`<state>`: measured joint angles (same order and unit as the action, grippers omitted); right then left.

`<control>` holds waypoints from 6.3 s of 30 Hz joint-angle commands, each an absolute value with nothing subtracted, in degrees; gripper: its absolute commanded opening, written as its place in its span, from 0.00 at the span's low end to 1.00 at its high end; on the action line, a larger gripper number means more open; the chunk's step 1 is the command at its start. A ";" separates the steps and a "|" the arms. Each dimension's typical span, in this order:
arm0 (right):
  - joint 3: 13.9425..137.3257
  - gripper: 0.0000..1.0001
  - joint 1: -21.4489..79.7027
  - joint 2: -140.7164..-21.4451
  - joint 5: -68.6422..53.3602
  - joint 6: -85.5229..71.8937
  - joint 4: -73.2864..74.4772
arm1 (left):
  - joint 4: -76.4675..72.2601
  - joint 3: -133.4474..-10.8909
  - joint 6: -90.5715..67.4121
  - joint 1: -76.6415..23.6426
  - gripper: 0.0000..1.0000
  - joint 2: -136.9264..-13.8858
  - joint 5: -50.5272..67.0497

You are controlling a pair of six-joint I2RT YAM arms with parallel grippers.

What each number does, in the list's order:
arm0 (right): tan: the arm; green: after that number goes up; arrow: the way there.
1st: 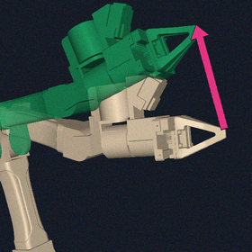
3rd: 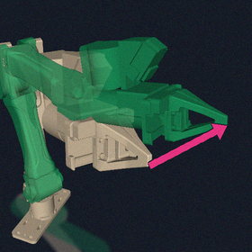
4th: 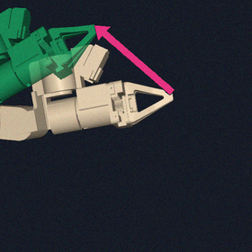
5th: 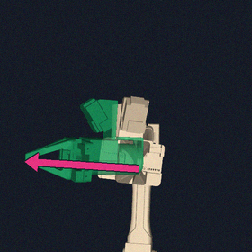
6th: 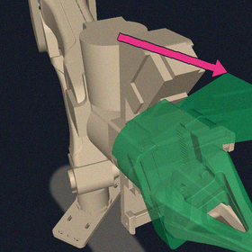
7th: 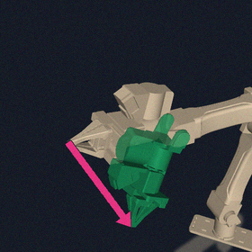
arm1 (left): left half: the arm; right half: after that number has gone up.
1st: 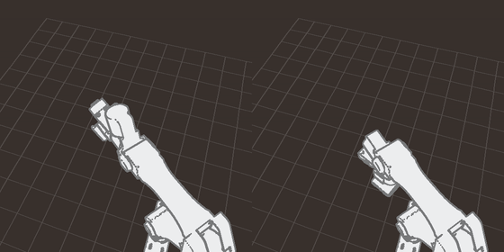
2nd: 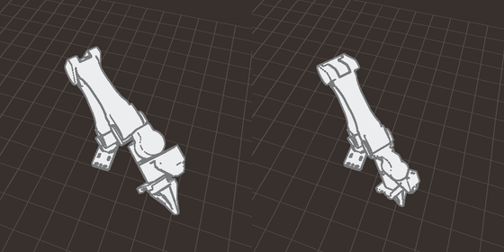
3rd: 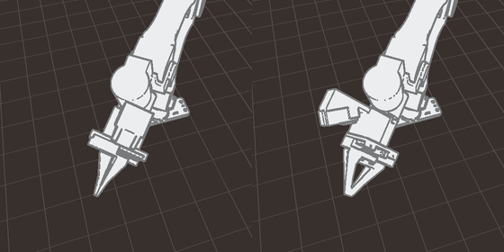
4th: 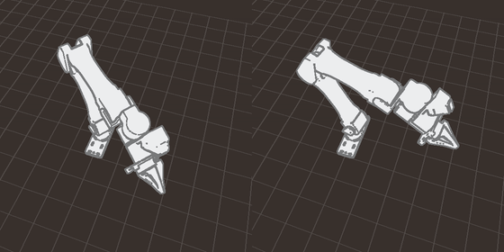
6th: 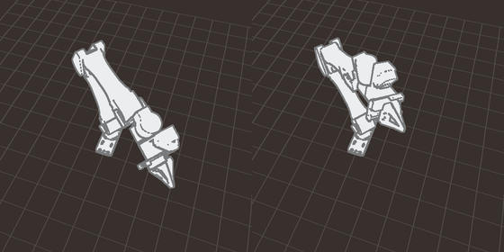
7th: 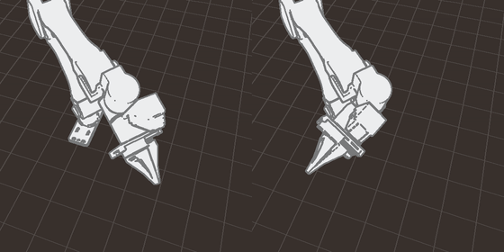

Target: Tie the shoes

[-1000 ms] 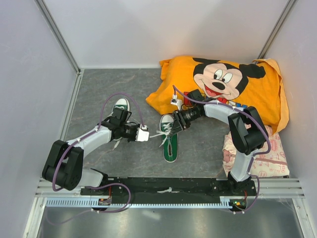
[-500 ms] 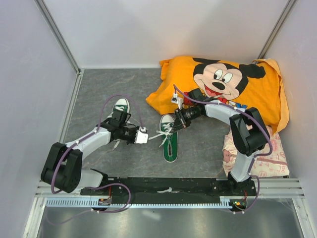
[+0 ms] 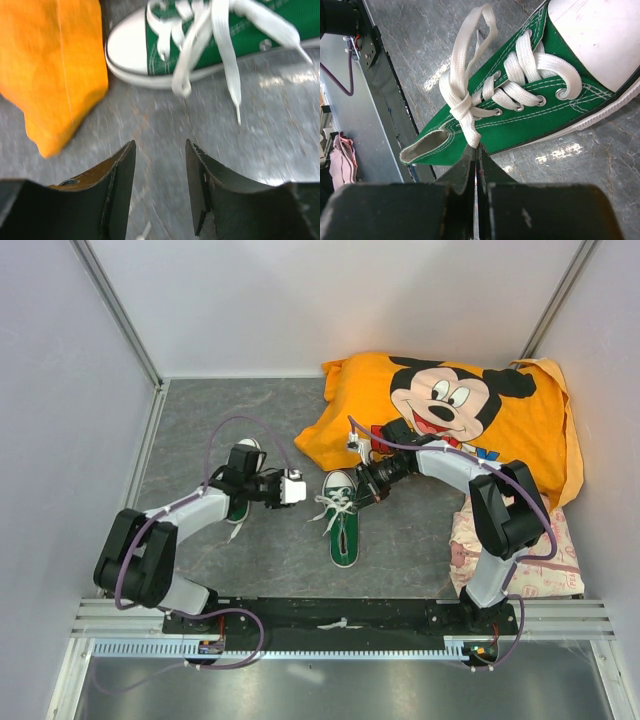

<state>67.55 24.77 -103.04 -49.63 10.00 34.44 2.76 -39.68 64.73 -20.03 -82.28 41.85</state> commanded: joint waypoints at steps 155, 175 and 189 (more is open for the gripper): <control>72.25 0.81 16.35 -99.76 -52.47 19.25 49.57 | 14.41 -46.74 32.28 -27.28 0.69 -80.94 34.43; 64.96 0.98 -2.46 -71.13 -23.50 5.27 41.13 | 46.76 -79.02 2.19 -13.18 0.90 -87.19 22.51; 54.23 0.98 -0.35 -64.61 -23.12 10.90 40.87 | 40.52 -56.26 1.06 -13.18 0.99 -67.96 13.10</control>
